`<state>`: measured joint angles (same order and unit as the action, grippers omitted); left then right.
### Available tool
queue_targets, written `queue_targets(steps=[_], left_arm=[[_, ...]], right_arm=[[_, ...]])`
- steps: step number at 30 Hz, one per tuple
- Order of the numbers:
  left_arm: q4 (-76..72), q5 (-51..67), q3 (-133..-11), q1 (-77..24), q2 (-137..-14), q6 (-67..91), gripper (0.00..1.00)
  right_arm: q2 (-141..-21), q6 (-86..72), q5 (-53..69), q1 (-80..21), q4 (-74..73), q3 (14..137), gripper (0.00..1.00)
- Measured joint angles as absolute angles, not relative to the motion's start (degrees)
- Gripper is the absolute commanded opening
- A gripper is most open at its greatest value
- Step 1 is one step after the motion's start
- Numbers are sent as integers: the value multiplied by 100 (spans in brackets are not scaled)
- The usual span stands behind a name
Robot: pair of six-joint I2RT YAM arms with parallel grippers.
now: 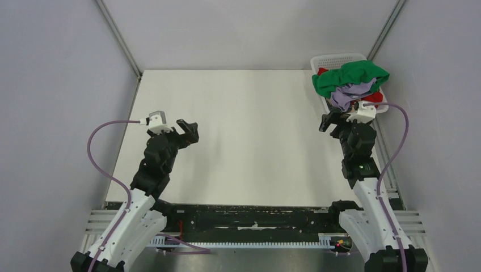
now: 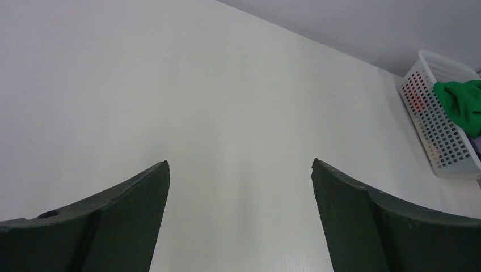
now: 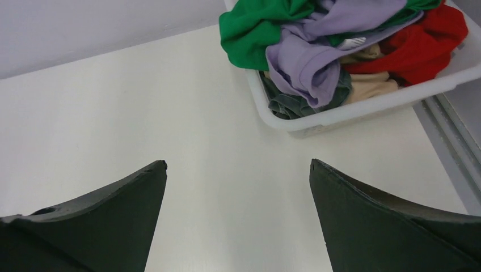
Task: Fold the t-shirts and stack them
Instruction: Grab crumpled tshirt from bin with the right arm
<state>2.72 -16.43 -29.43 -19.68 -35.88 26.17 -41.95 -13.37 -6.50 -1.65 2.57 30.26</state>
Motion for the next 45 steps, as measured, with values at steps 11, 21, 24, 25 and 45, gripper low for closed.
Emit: queue_targets(steps=[11,21,24,25,45], left_arm=[[342,-1634,-2945,-1968,-3586,2615,100],[434,-1640,-2945,-1968,-3522,2615,100],[436,-1645,-2945,-1968,-3507,2615,100],[438,-1647,-2945,-1968,-3507,2615,100],[449,-1796,-2945,-1968,-3522,2615,100]], right_arm=[[-7288,-652,178,-165,279,5706,98],[-10075,-115,-836,-176,-336,8309,98],[-10556,82,-1125,-176,-368,8691,98],[-10645,132,-1186,-176,-368,8735,98],[-11767,867,-2112,-178,-425,9749,0]])
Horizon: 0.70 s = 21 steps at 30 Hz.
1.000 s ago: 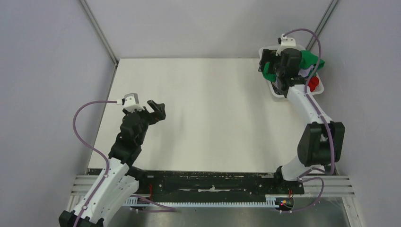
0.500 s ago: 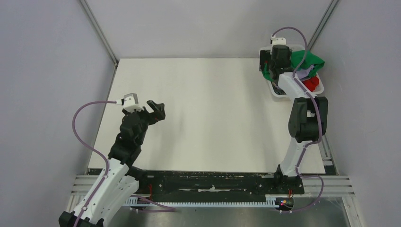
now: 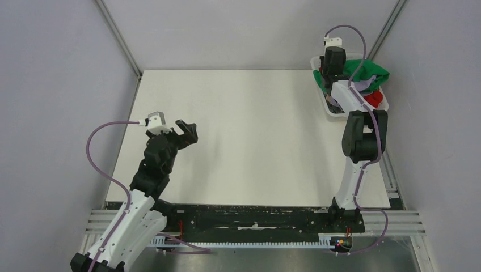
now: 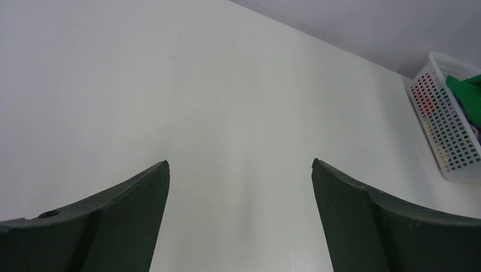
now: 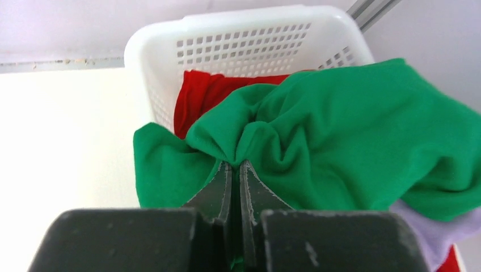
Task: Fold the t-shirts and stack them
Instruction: Grab crumpled tshirt from bin with the right arm, then move the tshirt to the center of the board
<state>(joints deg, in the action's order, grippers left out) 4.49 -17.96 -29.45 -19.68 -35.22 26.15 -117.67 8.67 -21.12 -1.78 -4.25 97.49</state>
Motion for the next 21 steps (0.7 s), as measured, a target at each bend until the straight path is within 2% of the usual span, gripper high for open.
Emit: queue_targets(steps=[9,15,21], left_arm=[[451,-1796,-2945,-1968,-3520,2615,100],[438,-1791,-2945,-1968,-3527,2615,100],[438,-1791,-2945,-1968,-3454,2613,100]], right_arm=[[-10777,1098,-2508,-176,613,9507,0],[-9588,1205,-2185,-150,2880,8936,0],[-9441,871,-1031,-152,5151,8919,0]])
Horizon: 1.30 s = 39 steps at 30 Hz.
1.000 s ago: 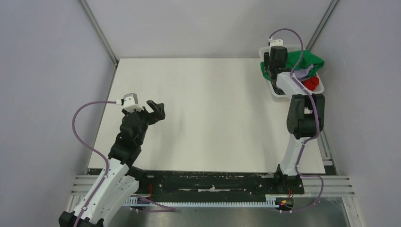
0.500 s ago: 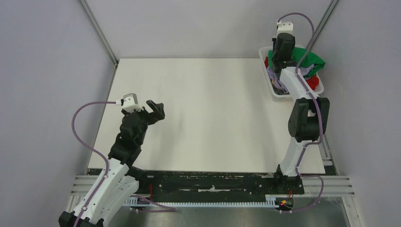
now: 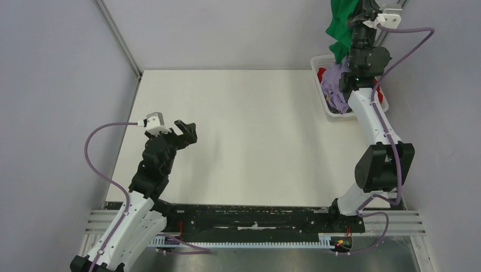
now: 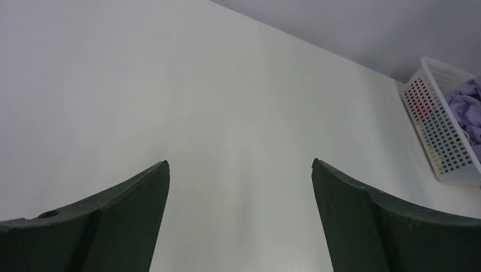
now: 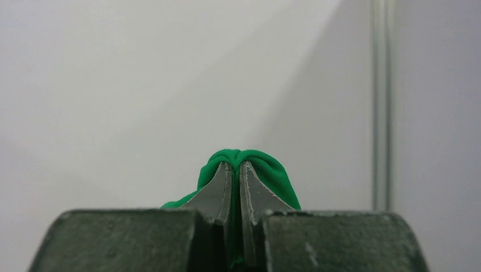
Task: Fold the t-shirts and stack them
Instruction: Move the tshirt to the center of the board
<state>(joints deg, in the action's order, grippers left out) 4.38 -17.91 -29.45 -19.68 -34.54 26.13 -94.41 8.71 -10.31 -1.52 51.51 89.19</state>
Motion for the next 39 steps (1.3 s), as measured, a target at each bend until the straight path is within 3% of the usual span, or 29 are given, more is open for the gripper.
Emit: queue_targets(steps=[8,13,20,35,39], left_arm=[[423,-1793,-2943,-1968,-3326,2613,100],[421,-1791,-2943,-1968,-3336,2613,100],[421,-1791,-2943,-1968,-3332,2613,100],[928,-2294,-2941,-1968,-2657,2919,100],[1072,-2364,-2941,-1968,-2506,3127,100]], right_arm=[[-10009,-790,1227,-281,5736,10254,0],[-10261,-1522,1962,-582,5749,11155,0],[-10259,-2032,2749,-1358,5690,11288,0],[-10090,-3157,3511,-3024,5708,9518,0],[-9592,-3304,3548,-2954,5835,7856,1]])
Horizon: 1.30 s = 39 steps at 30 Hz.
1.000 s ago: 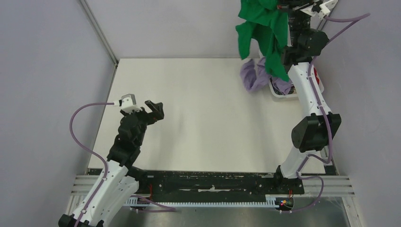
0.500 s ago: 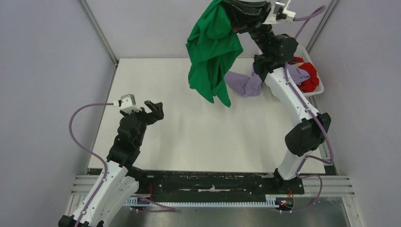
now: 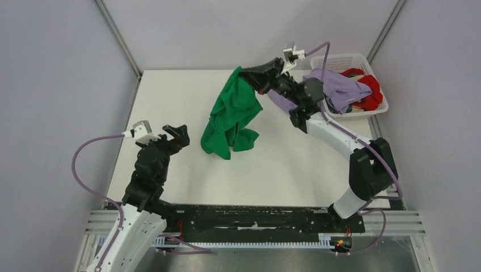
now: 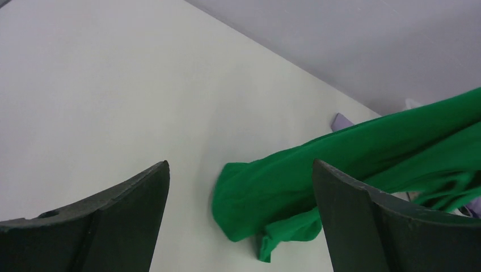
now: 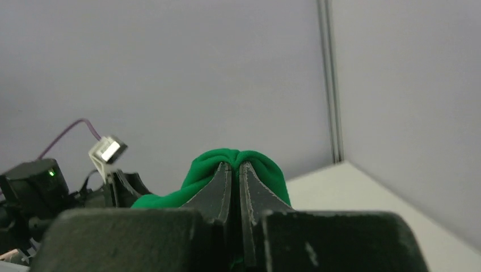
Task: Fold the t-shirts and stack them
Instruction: Move the tshirt to the center of the board, then flatten out the tshirt
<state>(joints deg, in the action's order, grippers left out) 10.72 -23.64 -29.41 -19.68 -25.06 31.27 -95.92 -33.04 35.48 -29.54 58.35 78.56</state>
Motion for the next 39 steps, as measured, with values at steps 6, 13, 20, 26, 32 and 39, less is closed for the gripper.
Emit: queue_targets(steps=[6,13,20,26,32,39], left_arm=[[1000,-1844,-2816,-1968,-2832,3326,100],[593,-607,-2307,-1966,-3664,3647,100],[-64,871,-1935,-1968,-4648,3734,100],[-622,1372,-1658,-1968,-5159,3734,100],[-1229,1389,-1634,-1968,-5961,3732,99],[-2189,1555,-1636,-1979,-6978,3758,78]], right_arm=[[-8495,-2969,2891,-2366,5531,4661,14],[-7310,-1382,-187,-2158,3688,2989,98],[-6552,-875,-1800,-2152,2794,2683,98],[-5972,-902,-1546,-2152,2576,2182,98],[-5795,-982,-834,-2154,2598,1861,98],[-5826,-1072,-552,-2158,2624,1850,98]])
